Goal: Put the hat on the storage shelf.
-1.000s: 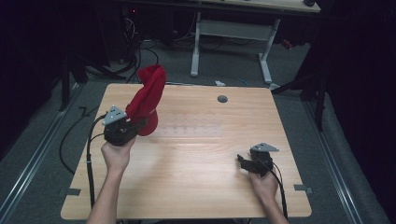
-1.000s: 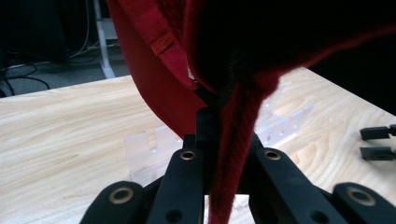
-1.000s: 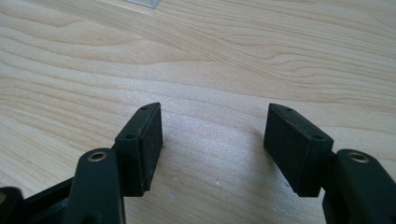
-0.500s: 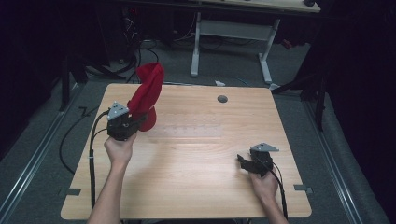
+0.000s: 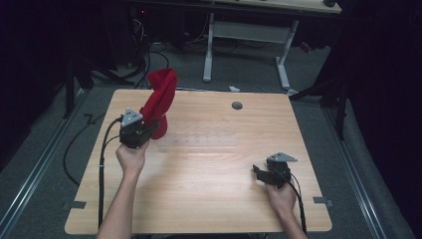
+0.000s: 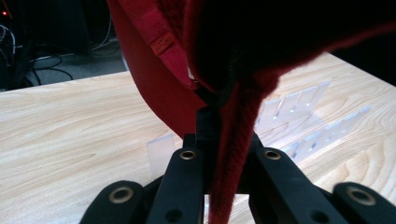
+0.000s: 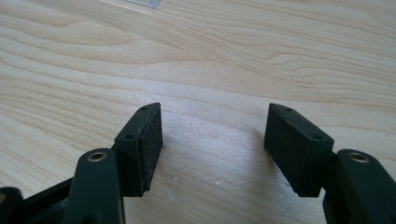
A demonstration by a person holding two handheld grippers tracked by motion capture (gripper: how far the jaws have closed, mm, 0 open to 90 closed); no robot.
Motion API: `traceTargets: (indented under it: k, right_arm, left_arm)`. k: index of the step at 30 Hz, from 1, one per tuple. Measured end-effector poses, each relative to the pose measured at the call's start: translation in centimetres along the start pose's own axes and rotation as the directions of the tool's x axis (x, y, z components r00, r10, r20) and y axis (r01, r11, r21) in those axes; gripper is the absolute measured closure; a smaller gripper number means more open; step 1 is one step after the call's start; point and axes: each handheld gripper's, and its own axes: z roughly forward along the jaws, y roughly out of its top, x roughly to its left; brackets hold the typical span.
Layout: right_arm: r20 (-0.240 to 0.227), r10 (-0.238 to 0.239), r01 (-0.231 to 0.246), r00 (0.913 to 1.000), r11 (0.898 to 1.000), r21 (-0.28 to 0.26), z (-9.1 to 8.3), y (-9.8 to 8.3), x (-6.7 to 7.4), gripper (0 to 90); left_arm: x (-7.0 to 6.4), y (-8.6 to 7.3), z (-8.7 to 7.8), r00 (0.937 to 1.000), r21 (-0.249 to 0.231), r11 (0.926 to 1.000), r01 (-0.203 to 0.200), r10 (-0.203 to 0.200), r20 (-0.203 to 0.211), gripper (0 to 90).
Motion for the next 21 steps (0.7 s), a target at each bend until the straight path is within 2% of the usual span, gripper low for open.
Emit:
traceTargets:
  k: [5, 21]
  right_arm:
    - [0.0, 0.001, -0.001, 1.0, 1.0, 0.001, 0.0, 0.0, 0.0, 37.4]
    - [0.0, 0.0, 0.0, 1.0, 1.0, 0.0, 0.0, 0.0, 0.0, 37.3]
  left_arm:
    - [0.1, -0.5, 0.3, 0.9999, -0.002, 0.9999, -0.01, 0.01, -0.011, 85.4]
    - [0.8, -2.1, 0.7, 0.9994, 0.0, 1.0, -0.003, 0.003, -0.035, 85.3]
